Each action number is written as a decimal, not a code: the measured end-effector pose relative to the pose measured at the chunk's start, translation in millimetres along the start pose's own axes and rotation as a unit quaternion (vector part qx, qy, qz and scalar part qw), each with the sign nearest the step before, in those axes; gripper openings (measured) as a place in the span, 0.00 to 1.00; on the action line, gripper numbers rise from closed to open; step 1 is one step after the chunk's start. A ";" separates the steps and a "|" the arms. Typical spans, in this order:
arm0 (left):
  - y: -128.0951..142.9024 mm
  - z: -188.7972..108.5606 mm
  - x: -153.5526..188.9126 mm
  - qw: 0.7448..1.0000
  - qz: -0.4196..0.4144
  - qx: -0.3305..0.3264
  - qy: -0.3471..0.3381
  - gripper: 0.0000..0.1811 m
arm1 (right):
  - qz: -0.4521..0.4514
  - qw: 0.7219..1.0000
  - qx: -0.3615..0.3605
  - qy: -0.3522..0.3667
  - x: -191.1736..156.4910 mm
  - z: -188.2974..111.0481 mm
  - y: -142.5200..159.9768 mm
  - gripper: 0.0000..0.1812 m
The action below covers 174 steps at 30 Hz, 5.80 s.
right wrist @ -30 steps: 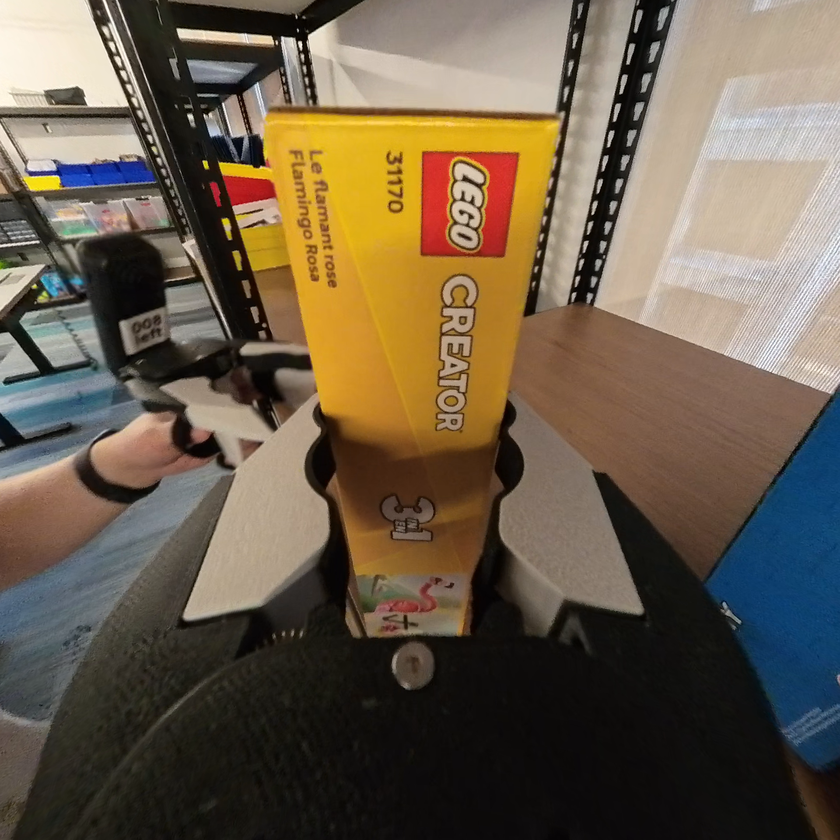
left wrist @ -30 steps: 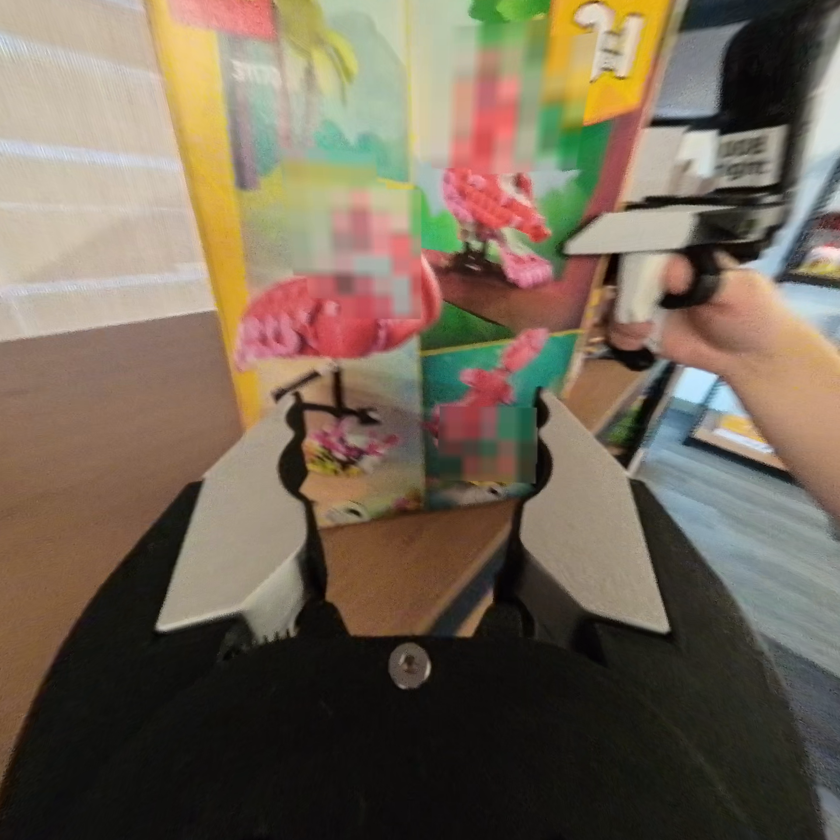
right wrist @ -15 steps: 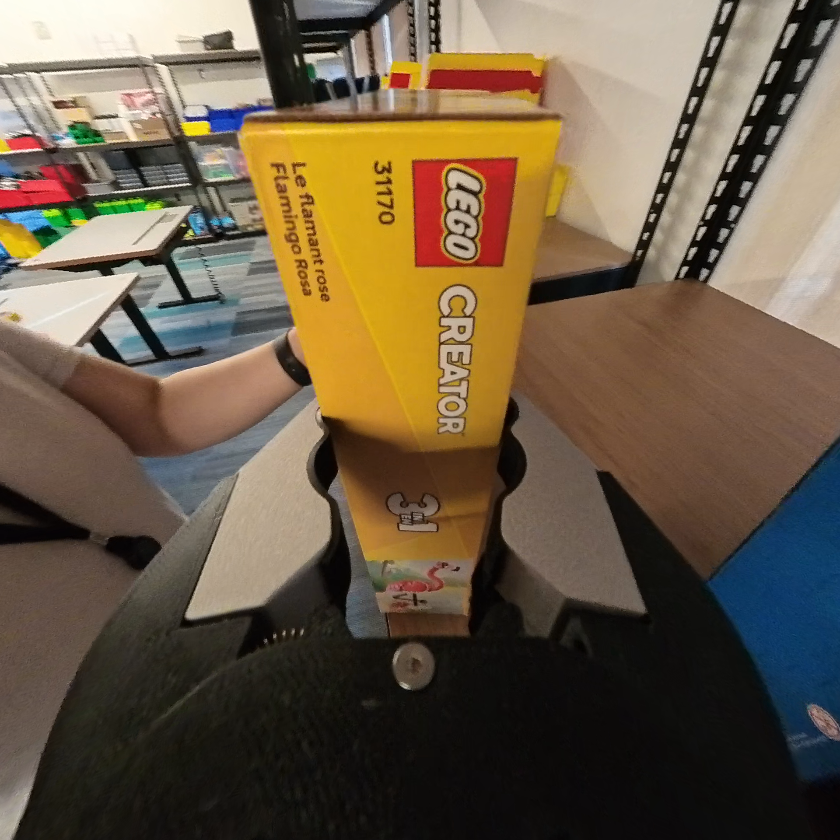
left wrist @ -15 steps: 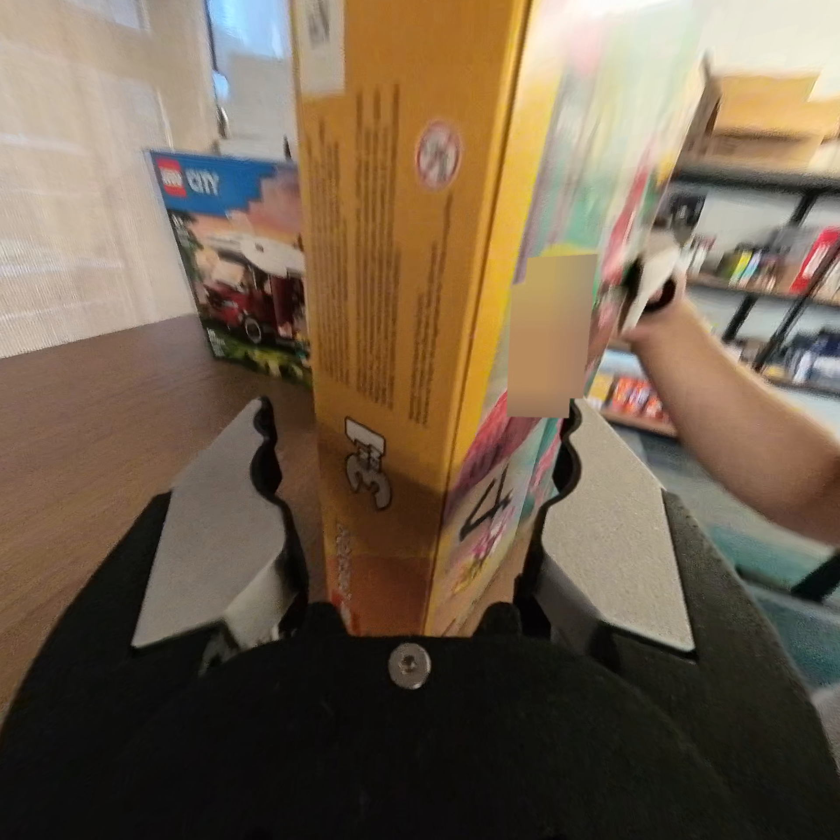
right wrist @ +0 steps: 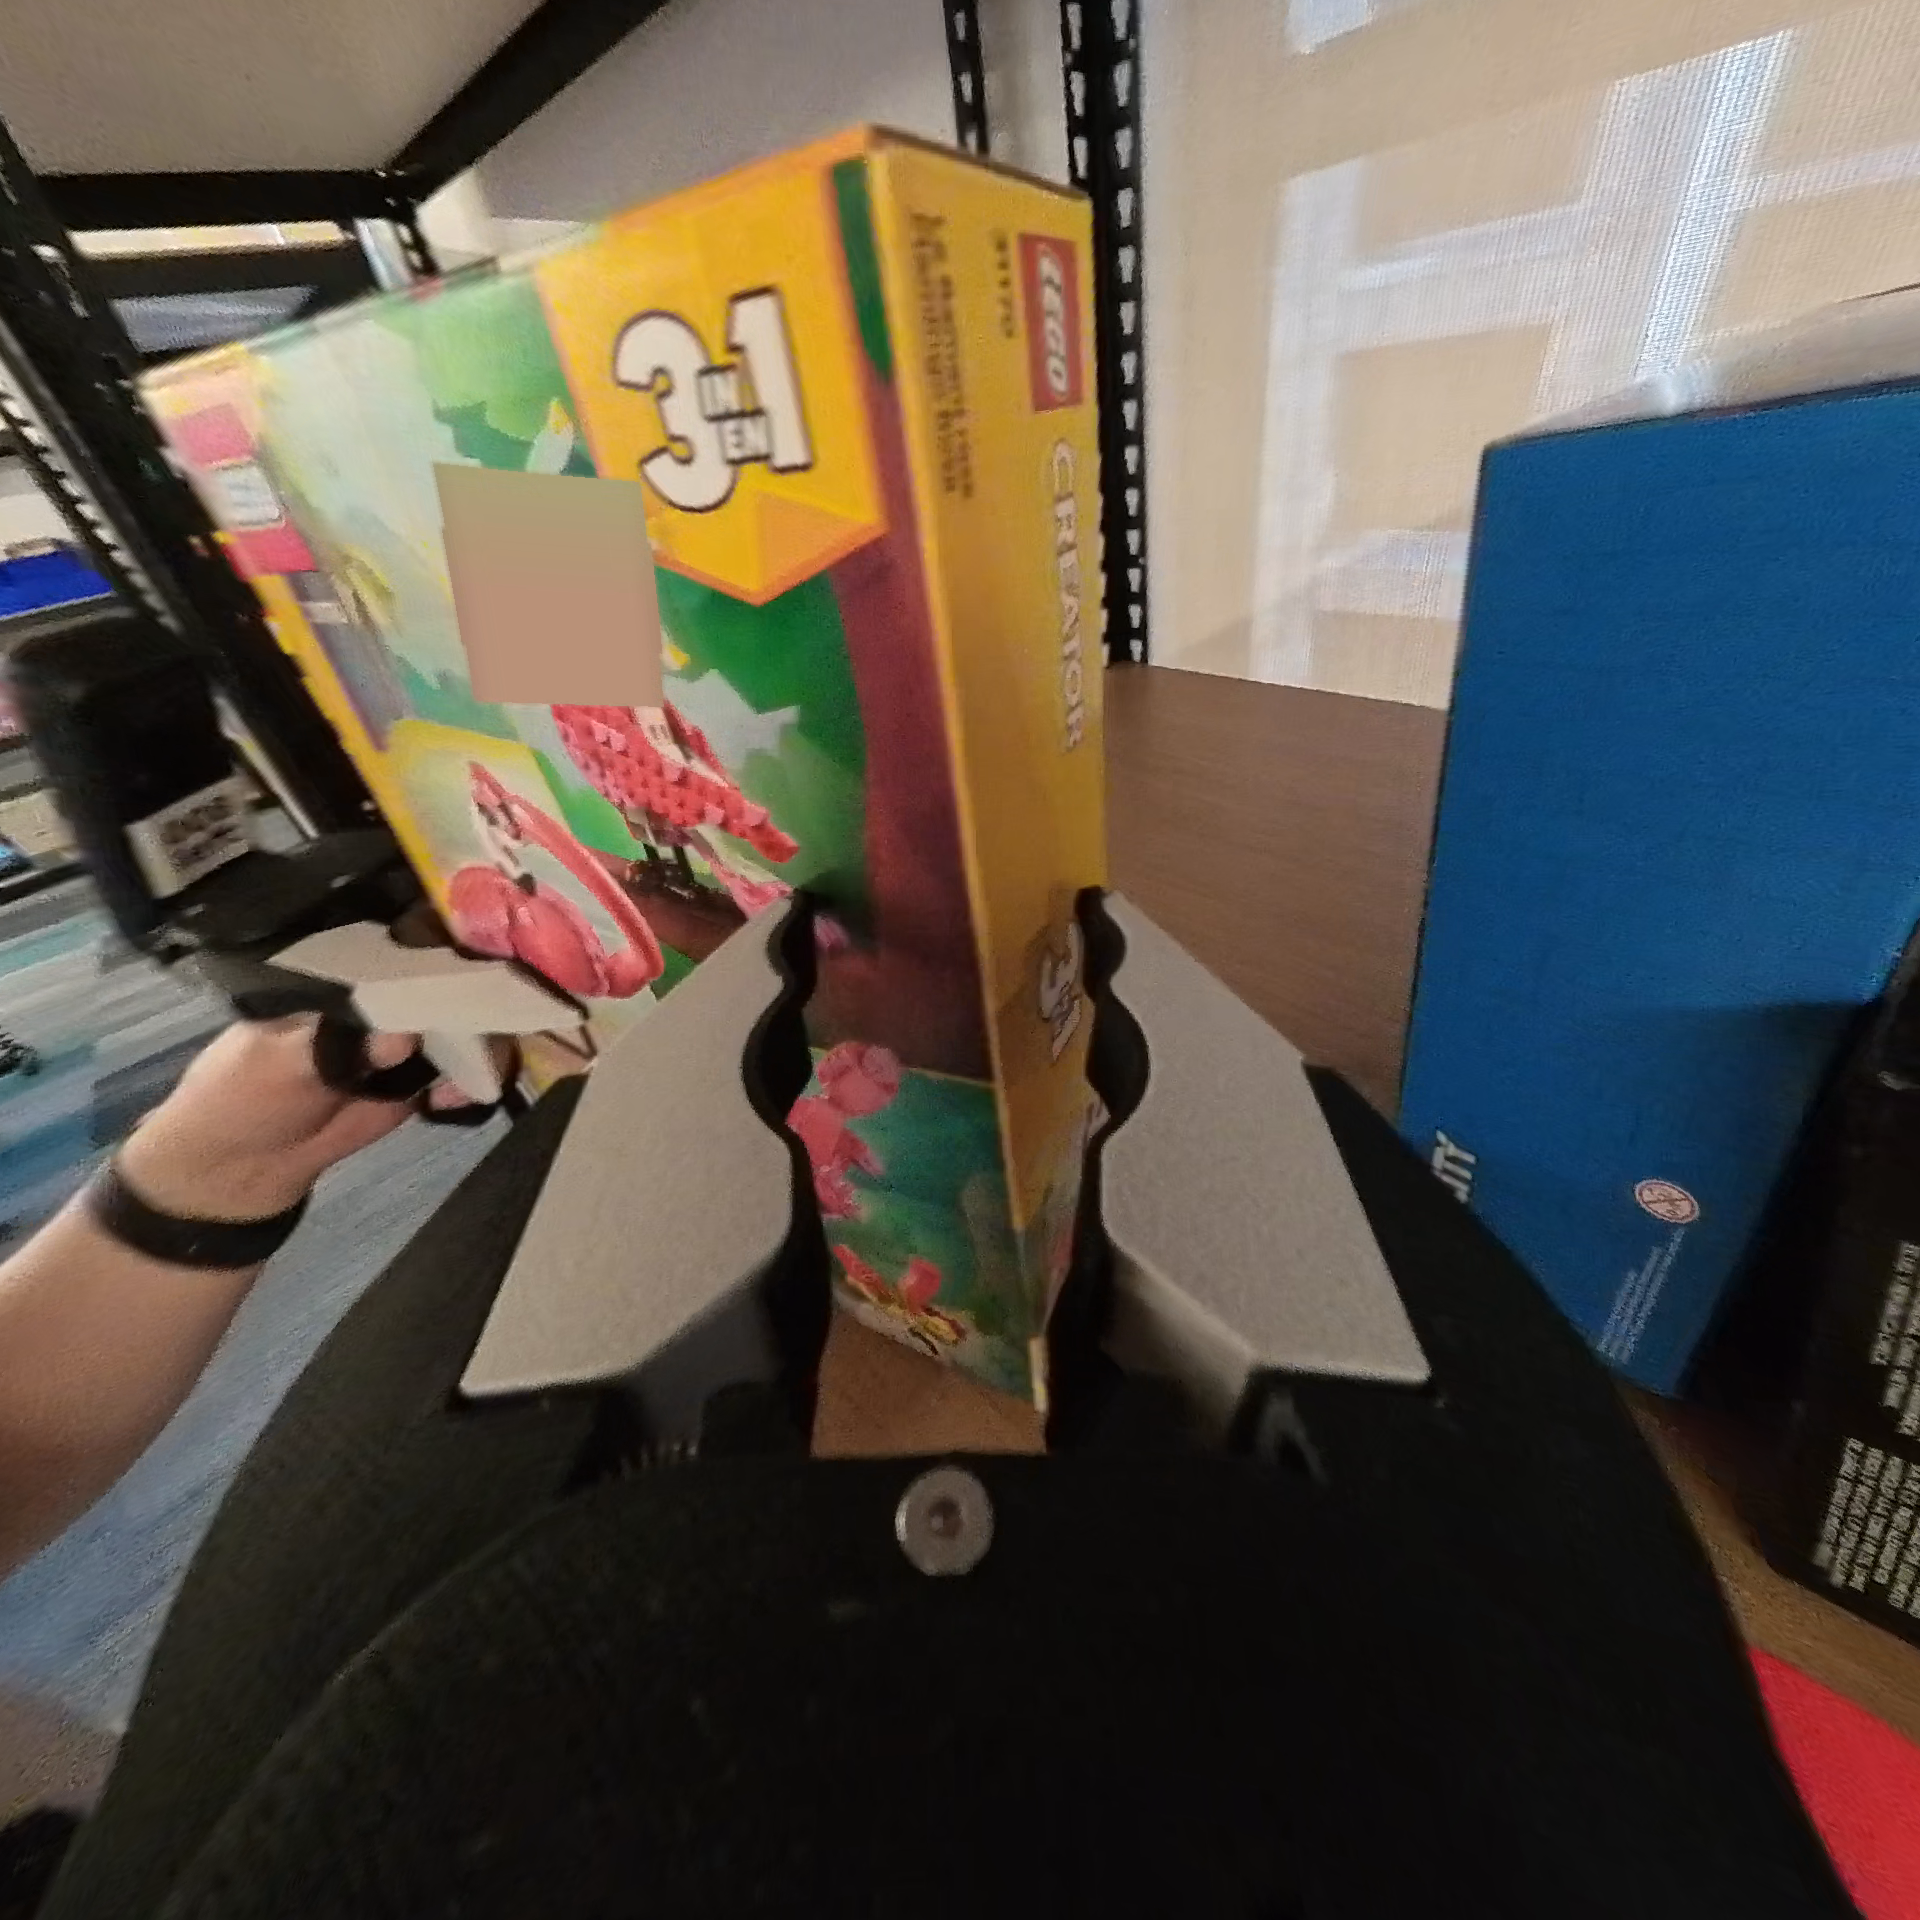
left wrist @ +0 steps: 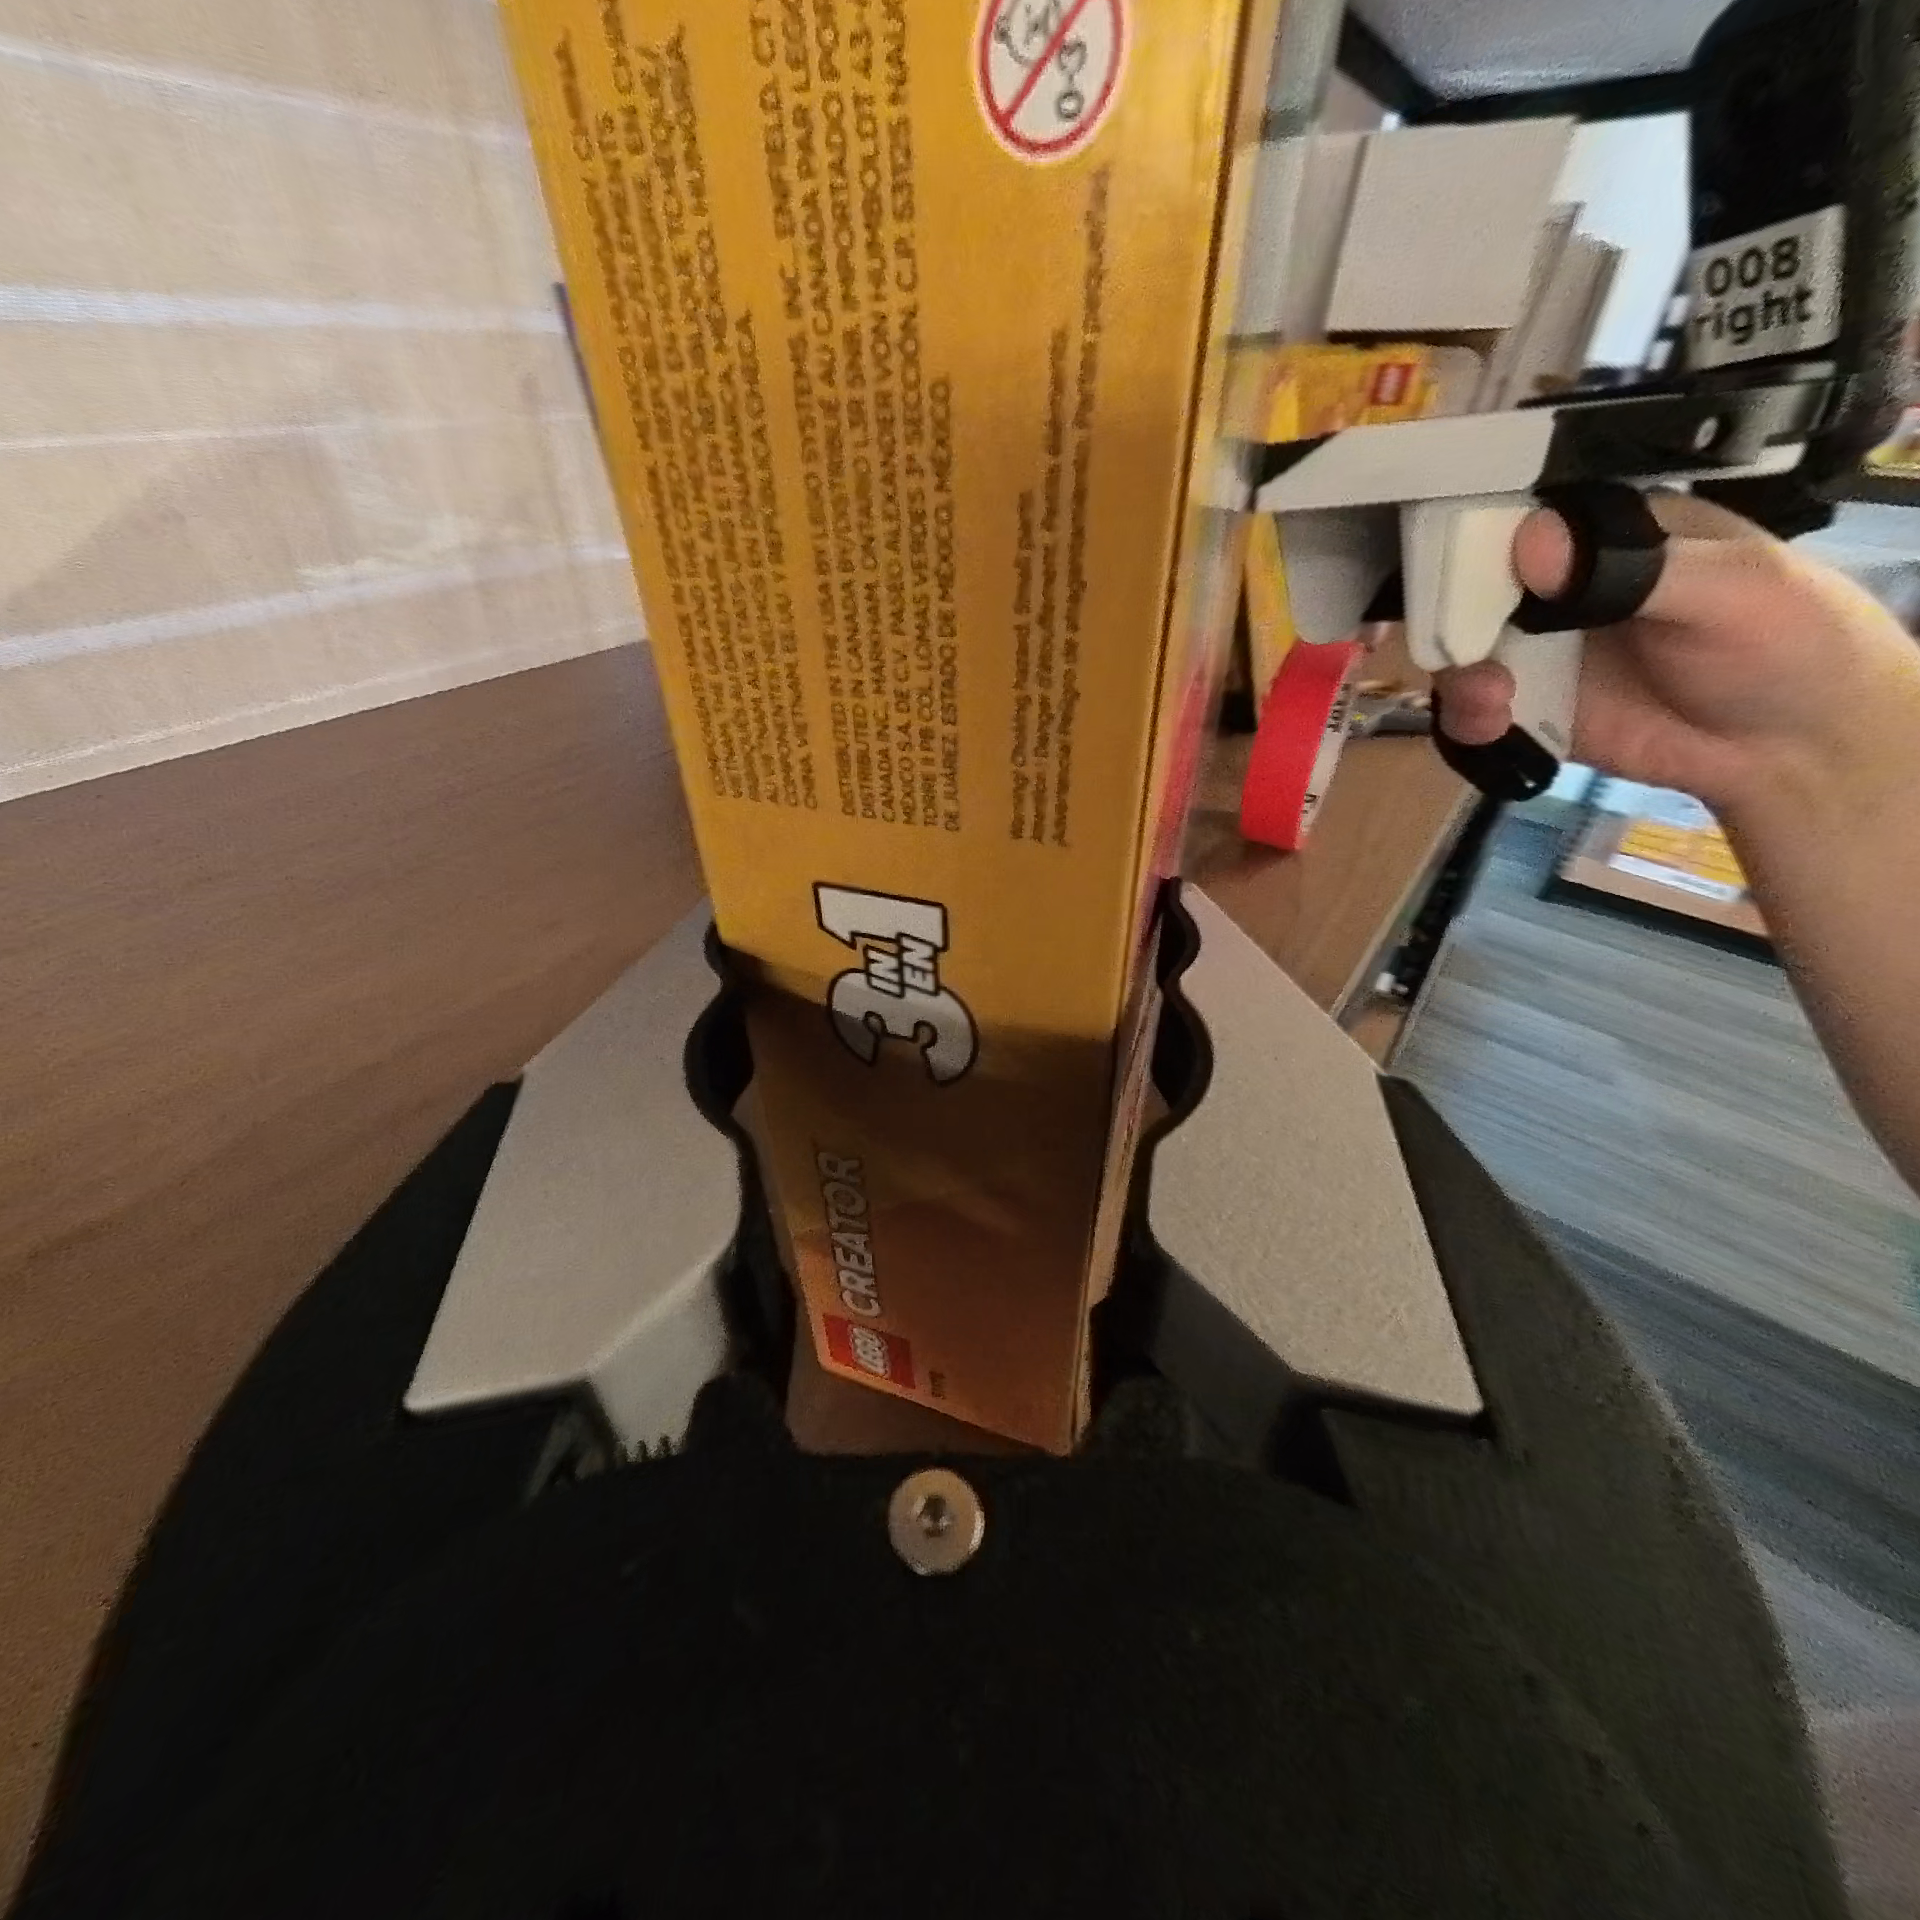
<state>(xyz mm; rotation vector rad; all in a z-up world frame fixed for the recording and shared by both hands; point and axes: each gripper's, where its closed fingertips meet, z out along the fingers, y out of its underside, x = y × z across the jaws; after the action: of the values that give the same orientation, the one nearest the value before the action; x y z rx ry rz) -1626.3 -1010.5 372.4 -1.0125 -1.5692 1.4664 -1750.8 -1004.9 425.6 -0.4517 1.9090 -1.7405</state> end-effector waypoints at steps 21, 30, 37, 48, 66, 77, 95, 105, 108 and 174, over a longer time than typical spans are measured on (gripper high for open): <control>12.8 36.3 96.3 0.997 0.078 0.010 0.019 0.42 | 0.076 0.984 0.138 -0.083 -25.4 -37.2 -17.3 0.38; 57.1 23.3 93.7 0.993 0.112 -0.026 0.007 0.46 | -0.108 0.991 0.032 -0.078 -53.4 -53.8 72.4 0.58; 86.6 32.9 78.1 0.962 0.254 -0.097 -0.038 0.47 | -0.373 0.925 -0.066 0.016 -41.5 -33.7 139.9 0.60; 78.1 30.0 88.8 0.975 0.207 -0.085 0.007 0.47 | -0.374 0.927 -0.033 -0.012 -63.5 -17.1 151.0 0.51; -12.4 41.5 16.6 0.986 0.030 -0.060 -0.153 0.47 | -0.294 0.947 0.089 -0.094 -130.8 -4.0 162.5 0.46; -16.7 34.2 -32.3 0.985 -0.135 -0.070 -0.087 0.46 | -0.248 0.961 0.100 -0.066 -120.6 -31.5 183.0 0.45; -0.4 28.0 -113.3 0.894 -0.444 -0.048 -0.036 0.46 | -0.138 0.983 0.120 -0.029 -97.8 -53.2 173.5 0.42; 9.7 28.0 -119.4 0.857 -0.513 -0.046 -0.003 0.45 | 0.078 0.989 0.097 -0.083 -100.4 -25.5 126.7 0.40; 14.2 28.4 -110.1 0.843 -0.536 -0.040 0.024 0.45 | 0.087 0.988 0.095 -0.085 -98.2 -15.8 114.9 0.42; -16.8 -30.6 10.7 0.998 0.048 0.030 0.003 0.45 | -0.097 0.992 0.083 0.003 -44.6 32.1 6.3 0.36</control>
<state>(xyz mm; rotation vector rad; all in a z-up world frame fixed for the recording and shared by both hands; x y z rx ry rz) -1603.8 -988.8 391.2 -1.0699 -1.4813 1.5651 -1695.5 -1005.3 424.5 -0.5862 1.7541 -2.0086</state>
